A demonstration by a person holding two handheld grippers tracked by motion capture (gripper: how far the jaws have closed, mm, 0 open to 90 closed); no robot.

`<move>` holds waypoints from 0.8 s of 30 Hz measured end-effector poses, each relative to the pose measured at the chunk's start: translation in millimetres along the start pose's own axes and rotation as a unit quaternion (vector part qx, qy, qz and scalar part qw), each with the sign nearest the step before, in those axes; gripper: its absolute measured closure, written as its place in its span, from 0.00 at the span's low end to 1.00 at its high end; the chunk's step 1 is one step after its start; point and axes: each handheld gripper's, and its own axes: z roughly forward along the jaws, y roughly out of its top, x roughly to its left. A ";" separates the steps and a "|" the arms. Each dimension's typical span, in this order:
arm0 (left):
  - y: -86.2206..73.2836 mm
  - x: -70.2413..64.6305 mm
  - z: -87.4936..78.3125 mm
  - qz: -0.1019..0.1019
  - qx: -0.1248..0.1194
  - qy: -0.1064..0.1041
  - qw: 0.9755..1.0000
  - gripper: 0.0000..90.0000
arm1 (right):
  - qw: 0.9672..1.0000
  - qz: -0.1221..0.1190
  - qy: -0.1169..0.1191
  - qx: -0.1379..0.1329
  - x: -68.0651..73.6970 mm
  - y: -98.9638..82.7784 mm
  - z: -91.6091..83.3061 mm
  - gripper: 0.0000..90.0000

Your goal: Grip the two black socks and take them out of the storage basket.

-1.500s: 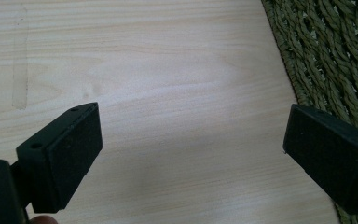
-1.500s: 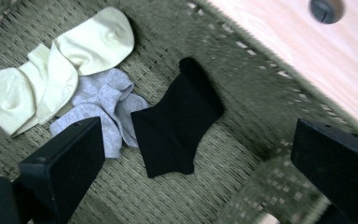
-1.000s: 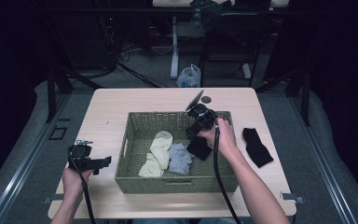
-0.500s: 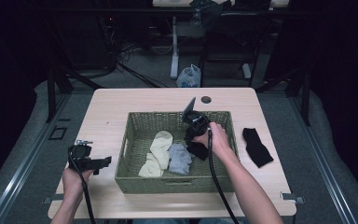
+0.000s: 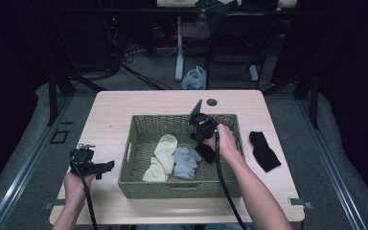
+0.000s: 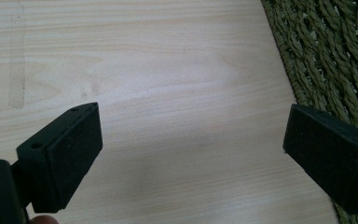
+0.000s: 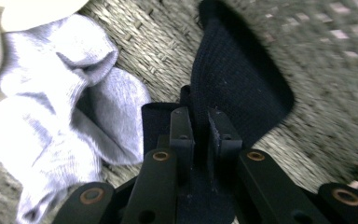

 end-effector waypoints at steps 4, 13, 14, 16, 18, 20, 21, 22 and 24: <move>0.0 -0.4 0.6 -0.002 -0.002 0.001 1.000 0.05 | 1.000 0.002 0.000 -0.025 -1.6 -7.2 -21.0 0.92; 0.0 -2.2 0.5 -0.002 -0.002 0.001 1.000 0.05 | 0.998 -0.016 -0.010 -0.065 -1.4 -24.0 -83.5 0.92; 0.1 -2.0 0.2 0.000 -0.002 0.003 1.000 0.05 | 0.997 -0.015 -0.008 -0.073 -0.9 -26.1 -88.6 0.92; -0.1 -1.5 -0.4 -0.001 -0.002 0.004 1.000 0.05 | 0.997 -0.016 -0.007 -0.077 -0.8 -29.5 -99.3 0.92; -0.4 -1.1 -0.3 -0.002 -0.001 0.005 1.000 0.05 | 0.996 -0.019 -0.003 -0.087 -1.5 -32.8 -109.7 0.91; -0.4 -1.1 -0.6 -0.002 -0.001 0.005 1.000 0.05 | 0.995 -0.017 -0.002 -0.098 -0.8 -36.0 -118.9 0.91; -0.5 -1.2 -0.3 -0.002 -0.001 0.006 1.000 0.05 | 0.995 -0.020 -0.003 -0.101 -0.7 -37.4 -123.1 0.91; -0.6 -1.2 0.0 -0.002 0.000 0.006 1.000 0.05 | 0.995 -0.022 -0.003 -0.102 -0.6 -38.6 -127.7 0.91; -0.7 -1.0 0.5 -0.002 0.000 0.007 1.000 0.05 | 0.994 -0.023 -0.003 -0.111 -0.4 -40.8 -136.4 0.91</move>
